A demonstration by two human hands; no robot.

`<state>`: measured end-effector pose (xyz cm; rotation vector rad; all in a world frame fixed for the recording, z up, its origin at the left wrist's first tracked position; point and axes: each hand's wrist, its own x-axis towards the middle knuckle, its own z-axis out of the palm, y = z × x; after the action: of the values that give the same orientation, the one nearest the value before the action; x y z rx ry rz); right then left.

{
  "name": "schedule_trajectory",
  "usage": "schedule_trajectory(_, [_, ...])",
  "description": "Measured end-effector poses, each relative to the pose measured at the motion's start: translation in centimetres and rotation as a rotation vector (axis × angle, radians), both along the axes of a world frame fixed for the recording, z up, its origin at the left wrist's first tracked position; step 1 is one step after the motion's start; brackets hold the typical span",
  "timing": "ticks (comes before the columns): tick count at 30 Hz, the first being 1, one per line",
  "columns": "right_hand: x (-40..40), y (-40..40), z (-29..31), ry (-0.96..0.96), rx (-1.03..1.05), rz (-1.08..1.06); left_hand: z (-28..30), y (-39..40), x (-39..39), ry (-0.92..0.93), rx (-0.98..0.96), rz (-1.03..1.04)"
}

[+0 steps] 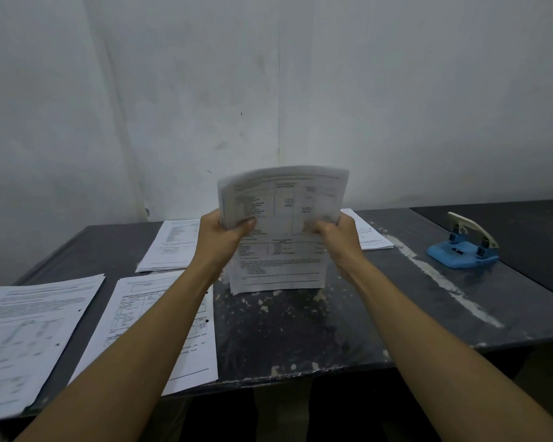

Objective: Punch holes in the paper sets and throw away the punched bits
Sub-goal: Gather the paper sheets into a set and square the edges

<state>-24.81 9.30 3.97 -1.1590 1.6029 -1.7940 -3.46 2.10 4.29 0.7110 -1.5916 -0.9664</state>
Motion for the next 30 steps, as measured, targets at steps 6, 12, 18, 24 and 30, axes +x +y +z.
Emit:
schedule_trajectory(6, [-0.1,0.3,-0.2,-0.017,-0.020,-0.049,-0.7,-0.1,-0.9,-0.004,0.045,-0.033])
schedule_trajectory(12, [0.2,0.0,0.7,-0.017,0.029,-0.040,1.1,-0.3,-1.5,-0.087,0.042,0.051])
schedule_trajectory(18, [2.5,-1.3,3.7,0.046,0.042,0.095,5.6,-1.1,2.2,-0.151,0.016,0.167])
schedule_trajectory(24, [6.4,-3.3,4.5,0.068,0.127,0.169,6.4,-1.1,7.1,-0.260,0.049,0.306])
schedule_trajectory(30, [12.0,-5.0,1.2,0.171,0.372,0.247,2.7,-1.7,13.0,-0.481,0.240,0.433])
